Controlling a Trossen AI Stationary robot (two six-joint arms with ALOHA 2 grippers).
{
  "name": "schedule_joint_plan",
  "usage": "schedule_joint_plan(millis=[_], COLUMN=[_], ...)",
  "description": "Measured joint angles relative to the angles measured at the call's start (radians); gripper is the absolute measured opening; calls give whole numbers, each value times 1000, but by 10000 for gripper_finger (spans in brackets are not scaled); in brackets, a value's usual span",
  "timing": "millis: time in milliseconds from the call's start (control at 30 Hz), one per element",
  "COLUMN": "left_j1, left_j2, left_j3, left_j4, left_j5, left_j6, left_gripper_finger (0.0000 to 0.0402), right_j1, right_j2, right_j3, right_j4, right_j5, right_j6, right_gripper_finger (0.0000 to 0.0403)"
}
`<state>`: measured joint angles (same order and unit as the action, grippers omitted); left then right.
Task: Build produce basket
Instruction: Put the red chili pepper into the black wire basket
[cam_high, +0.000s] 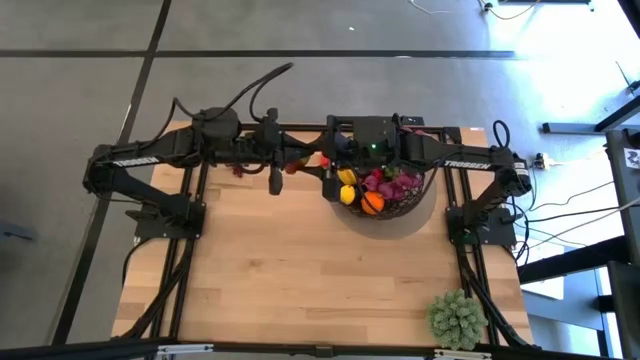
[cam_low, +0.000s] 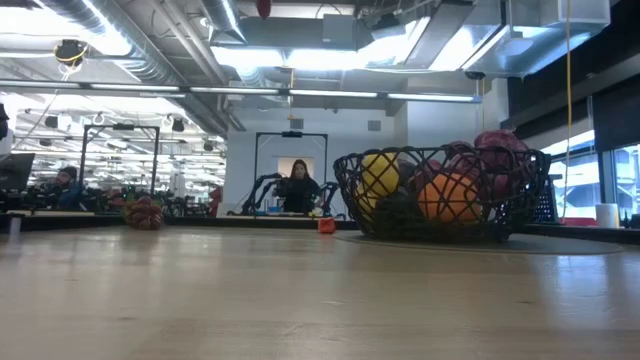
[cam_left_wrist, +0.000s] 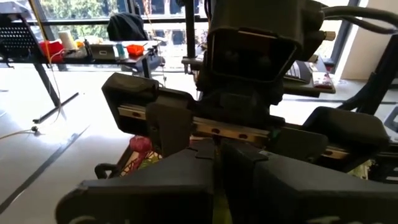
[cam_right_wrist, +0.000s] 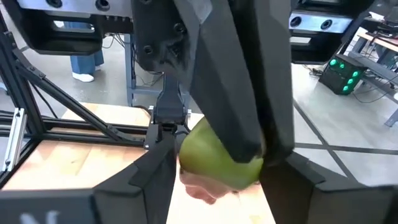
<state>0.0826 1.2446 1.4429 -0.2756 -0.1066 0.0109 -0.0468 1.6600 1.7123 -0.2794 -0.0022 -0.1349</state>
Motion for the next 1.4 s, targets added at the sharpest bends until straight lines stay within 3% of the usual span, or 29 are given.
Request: schedule_joint_plan(millis=[333, 600, 1033, 1400], left_j1=[0, 0, 0, 0], left_j2=[0, 0, 0, -89], left_j3=[0, 0, 0, 2], left_j4=[-1, -1, -1, -26], left_j5=[-4, -13, -68, -126], left_j6=[1, 26, 10, 52], left_gripper_finger=[0, 23, 113, 120], right_j1=[-3, -3, -3, -2], right_j2=[0, 0, -1, -3], right_j3=[0, 0, 0, 0], right_j4=[-1, 0, 0, -73], right_j5=[0, 0, 1, 32], right_j6=[-2, -4, -5, -3], right_gripper_finger=[103, 122, 109, 104])
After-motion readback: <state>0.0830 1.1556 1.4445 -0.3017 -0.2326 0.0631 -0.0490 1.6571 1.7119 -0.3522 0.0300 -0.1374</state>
